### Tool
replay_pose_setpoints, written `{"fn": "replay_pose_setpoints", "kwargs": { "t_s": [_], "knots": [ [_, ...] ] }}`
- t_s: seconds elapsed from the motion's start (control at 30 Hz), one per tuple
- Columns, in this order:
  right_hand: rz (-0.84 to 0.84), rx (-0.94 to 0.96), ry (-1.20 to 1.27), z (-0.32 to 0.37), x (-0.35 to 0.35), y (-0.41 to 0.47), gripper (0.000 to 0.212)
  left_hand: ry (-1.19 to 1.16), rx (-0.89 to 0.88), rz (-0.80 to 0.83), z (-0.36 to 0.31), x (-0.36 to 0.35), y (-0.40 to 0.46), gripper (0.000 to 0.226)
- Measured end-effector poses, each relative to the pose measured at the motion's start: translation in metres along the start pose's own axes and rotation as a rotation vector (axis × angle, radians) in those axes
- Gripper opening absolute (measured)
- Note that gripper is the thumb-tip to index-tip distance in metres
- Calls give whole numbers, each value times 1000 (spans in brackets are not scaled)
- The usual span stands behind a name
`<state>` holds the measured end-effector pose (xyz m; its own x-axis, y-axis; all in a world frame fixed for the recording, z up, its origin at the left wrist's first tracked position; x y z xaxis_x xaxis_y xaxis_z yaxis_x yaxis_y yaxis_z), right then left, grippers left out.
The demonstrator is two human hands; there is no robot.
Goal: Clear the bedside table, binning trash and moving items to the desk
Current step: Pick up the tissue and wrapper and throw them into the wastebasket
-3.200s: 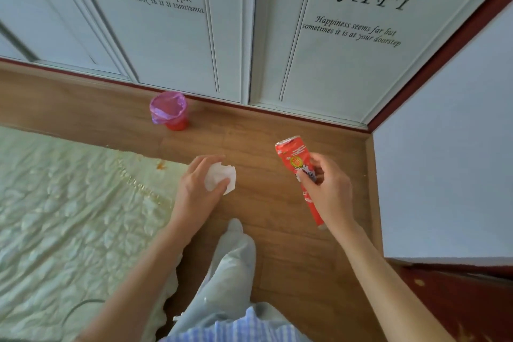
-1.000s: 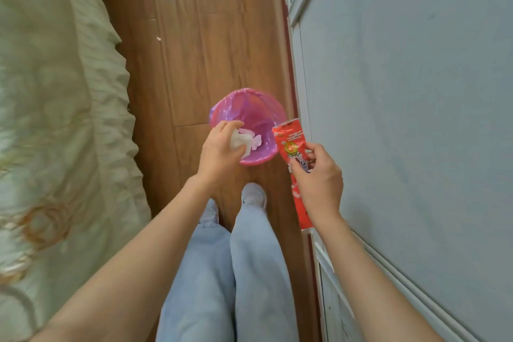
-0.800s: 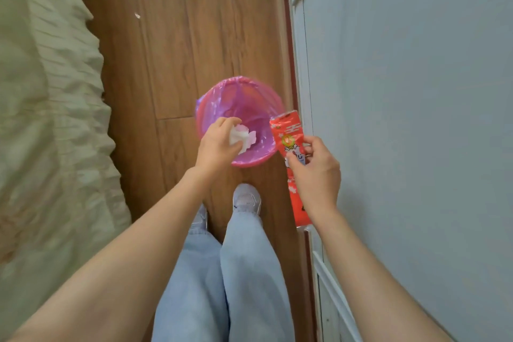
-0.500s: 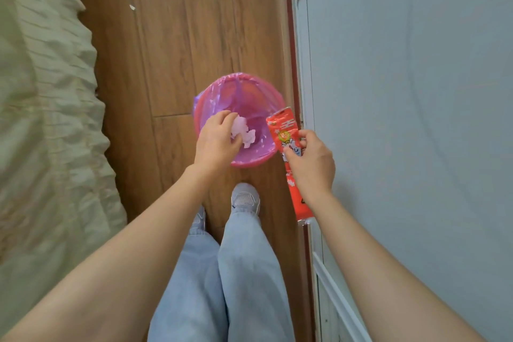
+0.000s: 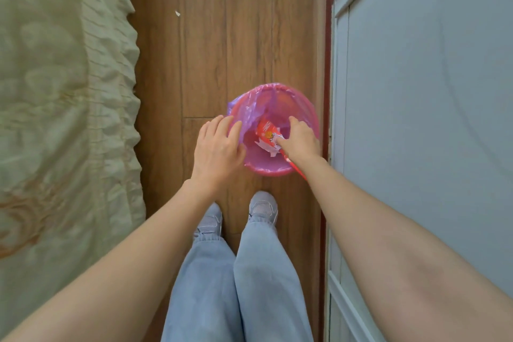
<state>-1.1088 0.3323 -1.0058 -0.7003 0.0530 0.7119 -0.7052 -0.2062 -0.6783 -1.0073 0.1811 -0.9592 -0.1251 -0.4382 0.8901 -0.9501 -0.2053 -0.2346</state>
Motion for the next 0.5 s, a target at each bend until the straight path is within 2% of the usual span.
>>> {"fn": "replay_pose_setpoints", "kwargs": {
  "t_s": [0.1, 0.23, 0.5],
  "knots": [
    [-58, 72, 23, 6, 14, -8, 62, -8, 38, -19, 5, 16, -1, 37],
    [-202, 214, -57, 22, 54, -43, 54, -26, 90, -56, 1, 59, -5, 37],
    [-304, 469, -193, 100, 181, -163, 47, -27, 247, -158, -31, 221, -40, 42]
  ]
}}
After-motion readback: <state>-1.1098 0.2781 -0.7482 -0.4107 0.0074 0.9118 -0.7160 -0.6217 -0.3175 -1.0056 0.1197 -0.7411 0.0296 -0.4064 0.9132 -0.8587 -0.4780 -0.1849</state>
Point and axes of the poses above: each hand's wrist, its own y-axis towards the middle knuckle, its own x-axis out of the back of the hand, z = x × y, the point moved 4 cm from there along y, towards the middle knuckle, and after that the axes turned 5 degrees about -y, right-handed, at the moved point
